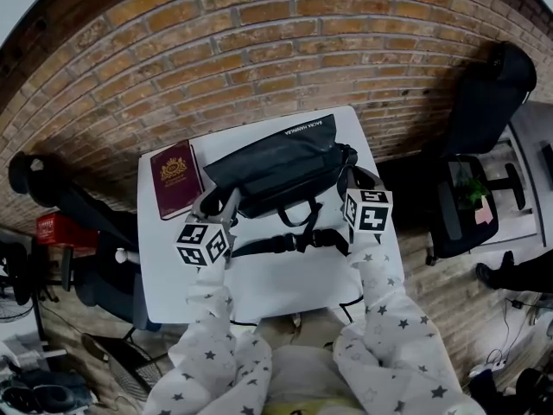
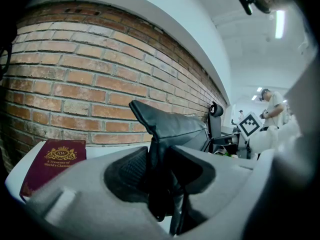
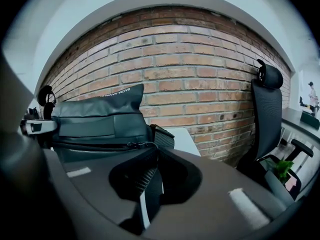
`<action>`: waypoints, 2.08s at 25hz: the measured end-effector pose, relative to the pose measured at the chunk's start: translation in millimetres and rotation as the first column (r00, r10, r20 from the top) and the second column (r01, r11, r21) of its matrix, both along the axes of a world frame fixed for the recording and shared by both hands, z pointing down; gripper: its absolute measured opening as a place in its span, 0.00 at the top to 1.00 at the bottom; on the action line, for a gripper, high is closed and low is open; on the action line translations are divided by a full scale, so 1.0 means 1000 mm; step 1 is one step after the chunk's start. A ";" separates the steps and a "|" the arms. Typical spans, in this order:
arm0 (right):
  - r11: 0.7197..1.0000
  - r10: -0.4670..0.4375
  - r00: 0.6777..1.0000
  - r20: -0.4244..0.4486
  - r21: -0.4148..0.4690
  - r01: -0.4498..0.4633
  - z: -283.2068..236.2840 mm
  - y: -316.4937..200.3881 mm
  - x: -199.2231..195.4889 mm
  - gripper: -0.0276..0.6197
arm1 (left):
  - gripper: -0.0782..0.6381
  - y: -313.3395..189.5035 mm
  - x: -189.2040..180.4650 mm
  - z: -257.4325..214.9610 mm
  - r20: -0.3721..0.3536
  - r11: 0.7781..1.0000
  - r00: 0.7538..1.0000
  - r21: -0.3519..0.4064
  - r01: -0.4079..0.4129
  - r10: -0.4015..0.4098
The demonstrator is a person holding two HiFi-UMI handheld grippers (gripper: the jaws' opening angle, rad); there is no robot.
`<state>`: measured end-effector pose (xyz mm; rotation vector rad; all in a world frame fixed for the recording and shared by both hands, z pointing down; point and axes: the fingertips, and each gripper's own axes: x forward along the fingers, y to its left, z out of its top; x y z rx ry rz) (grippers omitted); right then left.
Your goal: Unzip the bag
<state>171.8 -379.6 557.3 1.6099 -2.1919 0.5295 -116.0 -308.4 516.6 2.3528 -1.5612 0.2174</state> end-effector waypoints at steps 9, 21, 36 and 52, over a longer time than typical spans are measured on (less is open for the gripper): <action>1.000 0.021 1.000 0.000 -0.004 -0.021 0.002 -0.001 0.004 0.93 | 0.70 0.001 0.000 0.000 0.000 1.000 1.000 0.004 0.006 -0.006; 0.996 -0.085 0.993 0.081 0.005 0.085 0.012 0.009 -0.002 0.83 | 0.69 0.000 -0.001 0.001 -0.031 1.000 1.000 0.001 0.002 -0.002; 0.961 -0.228 0.968 0.101 0.182 0.207 -0.040 0.033 -0.004 0.88 | 0.76 0.039 -0.002 -0.013 0.043 0.997 0.997 0.038 0.067 -0.069; 0.874 -0.411 0.892 0.189 0.361 0.326 -0.124 0.069 -0.044 0.94 | 0.89 0.070 0.005 -0.073 0.033 0.988 0.995 0.127 0.086 -0.091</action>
